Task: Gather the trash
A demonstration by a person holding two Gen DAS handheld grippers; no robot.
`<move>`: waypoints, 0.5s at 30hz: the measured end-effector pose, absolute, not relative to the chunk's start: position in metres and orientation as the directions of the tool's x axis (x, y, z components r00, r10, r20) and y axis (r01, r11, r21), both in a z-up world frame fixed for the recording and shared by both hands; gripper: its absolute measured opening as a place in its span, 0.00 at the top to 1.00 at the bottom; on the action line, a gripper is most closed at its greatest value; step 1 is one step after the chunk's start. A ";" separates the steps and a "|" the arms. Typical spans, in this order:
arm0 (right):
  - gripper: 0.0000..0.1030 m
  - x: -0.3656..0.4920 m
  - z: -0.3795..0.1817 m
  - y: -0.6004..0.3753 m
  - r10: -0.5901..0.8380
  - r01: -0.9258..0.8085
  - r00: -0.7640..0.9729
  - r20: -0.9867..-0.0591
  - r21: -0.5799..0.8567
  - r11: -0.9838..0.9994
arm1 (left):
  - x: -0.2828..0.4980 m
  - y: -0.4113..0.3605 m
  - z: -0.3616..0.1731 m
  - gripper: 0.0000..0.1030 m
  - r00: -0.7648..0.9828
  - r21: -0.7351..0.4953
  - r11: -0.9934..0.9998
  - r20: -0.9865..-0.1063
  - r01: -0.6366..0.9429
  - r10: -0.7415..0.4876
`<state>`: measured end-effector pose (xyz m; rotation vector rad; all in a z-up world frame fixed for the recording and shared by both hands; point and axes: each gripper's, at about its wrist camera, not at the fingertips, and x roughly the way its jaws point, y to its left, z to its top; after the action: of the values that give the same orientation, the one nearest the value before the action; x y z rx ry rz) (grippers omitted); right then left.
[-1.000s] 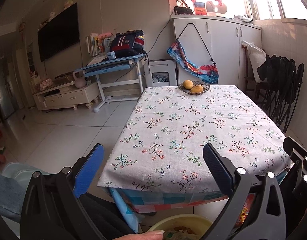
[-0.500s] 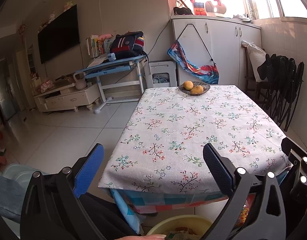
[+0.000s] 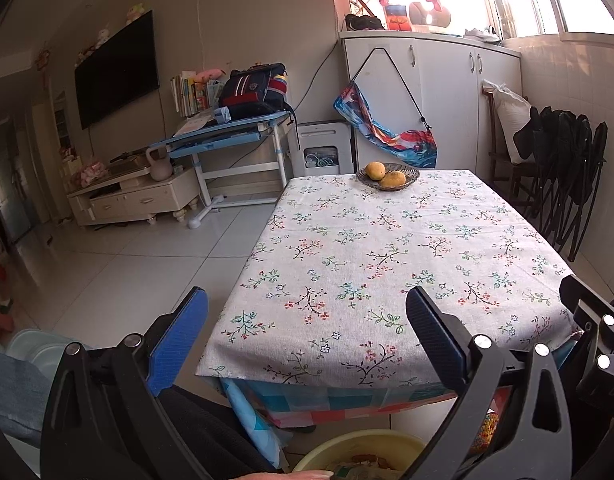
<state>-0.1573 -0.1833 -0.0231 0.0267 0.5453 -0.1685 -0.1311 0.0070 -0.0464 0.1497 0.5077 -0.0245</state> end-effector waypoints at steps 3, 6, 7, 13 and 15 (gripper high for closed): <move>0.07 -0.156 -0.024 -0.181 -0.150 0.163 0.841 -0.520 -0.021 0.986 | -0.131 0.007 -0.047 0.07 0.874 0.137 0.989 -0.486 0.060 0.014; 0.07 -0.156 -0.024 -0.181 -0.149 0.162 0.842 -0.519 -0.021 0.987 | -0.131 0.006 -0.047 0.07 0.874 0.138 0.989 -0.485 0.061 0.014; 0.07 -0.156 -0.024 -0.181 -0.150 0.163 0.841 -0.519 -0.021 0.986 | -0.131 0.006 -0.047 0.07 0.875 0.139 0.989 -0.485 0.060 0.015; 0.07 -0.155 -0.024 -0.180 -0.148 0.158 0.842 -0.519 -0.026 0.987 | -0.130 0.007 -0.044 0.07 0.876 0.133 0.989 -0.483 0.059 0.013; 0.07 -0.155 -0.024 -0.179 -0.147 0.155 0.842 -0.519 -0.028 0.987 | -0.130 0.008 -0.042 0.07 0.876 0.130 0.990 -0.482 0.060 0.010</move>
<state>-0.1550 -0.1789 -0.0239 0.0155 0.5467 -0.1597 -0.1303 0.0081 -0.0422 0.1427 0.5031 -0.0261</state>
